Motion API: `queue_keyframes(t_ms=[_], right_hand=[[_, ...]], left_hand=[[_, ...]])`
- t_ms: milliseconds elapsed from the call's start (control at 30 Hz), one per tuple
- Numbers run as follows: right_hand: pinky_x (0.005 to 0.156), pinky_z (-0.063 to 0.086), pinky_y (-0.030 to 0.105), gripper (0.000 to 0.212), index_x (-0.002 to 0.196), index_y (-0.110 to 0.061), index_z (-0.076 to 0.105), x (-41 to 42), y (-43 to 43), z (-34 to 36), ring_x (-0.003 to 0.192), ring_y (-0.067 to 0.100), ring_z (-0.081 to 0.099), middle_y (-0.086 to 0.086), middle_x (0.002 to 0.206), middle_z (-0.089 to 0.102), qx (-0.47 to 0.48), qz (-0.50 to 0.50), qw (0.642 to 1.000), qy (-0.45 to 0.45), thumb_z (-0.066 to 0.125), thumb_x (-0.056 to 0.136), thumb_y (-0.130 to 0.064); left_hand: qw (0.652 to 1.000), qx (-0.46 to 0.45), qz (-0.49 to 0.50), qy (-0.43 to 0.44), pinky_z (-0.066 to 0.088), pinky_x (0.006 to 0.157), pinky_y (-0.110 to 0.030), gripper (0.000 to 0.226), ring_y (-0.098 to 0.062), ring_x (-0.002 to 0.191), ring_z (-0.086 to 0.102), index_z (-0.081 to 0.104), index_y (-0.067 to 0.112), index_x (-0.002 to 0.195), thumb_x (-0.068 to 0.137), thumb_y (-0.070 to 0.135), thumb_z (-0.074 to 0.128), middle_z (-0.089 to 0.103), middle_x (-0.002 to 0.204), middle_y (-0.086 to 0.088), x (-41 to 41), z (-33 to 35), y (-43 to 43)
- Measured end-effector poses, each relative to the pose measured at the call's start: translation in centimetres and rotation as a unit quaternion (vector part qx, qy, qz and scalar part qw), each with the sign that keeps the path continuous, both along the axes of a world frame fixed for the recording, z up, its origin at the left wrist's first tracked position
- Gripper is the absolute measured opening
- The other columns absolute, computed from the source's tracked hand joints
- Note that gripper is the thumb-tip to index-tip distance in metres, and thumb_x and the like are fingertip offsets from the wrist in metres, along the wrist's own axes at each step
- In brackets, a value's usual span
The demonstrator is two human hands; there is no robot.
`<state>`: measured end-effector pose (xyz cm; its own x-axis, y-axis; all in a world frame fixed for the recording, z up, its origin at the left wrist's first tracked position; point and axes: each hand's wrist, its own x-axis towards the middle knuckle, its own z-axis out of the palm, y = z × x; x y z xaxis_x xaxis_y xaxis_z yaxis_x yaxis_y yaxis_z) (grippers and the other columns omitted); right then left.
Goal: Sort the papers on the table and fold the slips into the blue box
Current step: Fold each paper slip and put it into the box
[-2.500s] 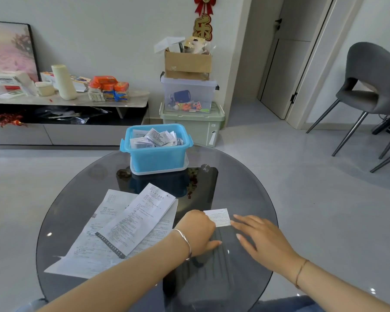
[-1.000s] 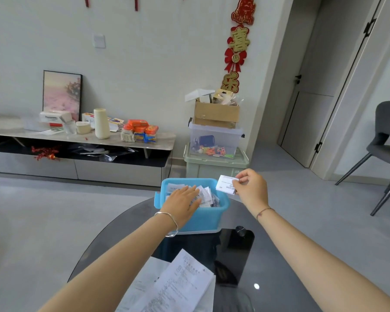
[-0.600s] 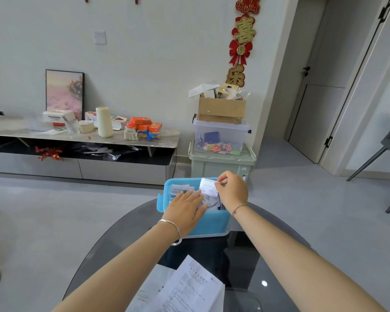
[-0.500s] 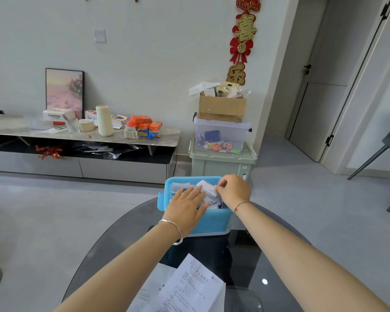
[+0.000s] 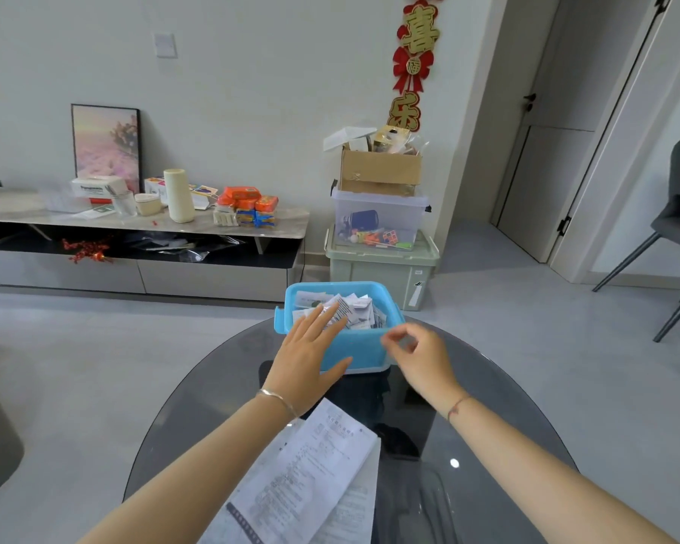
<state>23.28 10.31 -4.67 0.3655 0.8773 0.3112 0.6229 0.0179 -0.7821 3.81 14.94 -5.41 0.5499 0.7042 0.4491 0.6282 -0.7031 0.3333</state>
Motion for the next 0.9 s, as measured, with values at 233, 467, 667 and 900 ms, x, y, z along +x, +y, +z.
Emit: queue_keyframes(t_ms=[233,467,667,900], right_hand=[[0.096,0.039,0.017,0.041,0.128,-0.022,0.058,-3.4,-7.0,-5.7,0.111,0.004,0.05,-0.01,0.128,0.051,-0.178,0.094,0.977,-0.074,0.059,0.091,-0.039],[0.116,0.019,0.032,0.055,0.146,-0.025,0.034,-5.5,-9.5,-5.9,0.142,0.014,0.021,-0.009,0.156,0.02,-0.194,0.085,0.953,-0.218,0.047,0.096,-0.044],[0.11,0.029,0.026,0.041,0.135,-0.026,0.052,-6.4,-9.9,-6.5,0.13,0.01,0.036,-0.01,0.145,0.04,-0.127,0.063,0.959,-0.245,0.049,0.097,-0.039],[0.062,0.051,0.022,0.012,0.084,-0.012,0.062,-5.9,-8.7,-4.8,0.074,0.017,0.064,0.004,0.082,0.07,-0.075,0.015,0.982,0.175,0.058,0.093,-0.017]], left_hand=[[0.965,-0.232,0.04,0.118,0.005,0.121,-0.034,0.112,-0.013,0.147,-0.008,-0.011,0.024,0.151,0.075,0.07,0.057,-0.013,0.159,0.01,-2.4,-5.2,-6.9],[0.953,-0.261,0.086,0.124,0.003,0.119,-0.034,0.108,-0.016,0.148,-0.005,-0.01,0.023,0.151,0.079,0.07,0.055,-0.007,0.16,0.007,-2.0,-6.3,-8.7],[0.956,-0.263,0.089,0.099,0.008,0.119,-0.035,0.106,-0.016,0.148,0.002,-0.005,0.025,0.151,0.078,0.068,0.057,0.002,0.16,0.007,-2.4,-6.3,-9.1],[0.939,-0.299,0.107,-0.135,0.038,0.099,-0.028,0.077,-0.015,0.122,0.048,0.027,0.024,0.147,0.084,0.045,0.066,0.049,0.136,0.005,-2.7,-3.8,-8.5]])
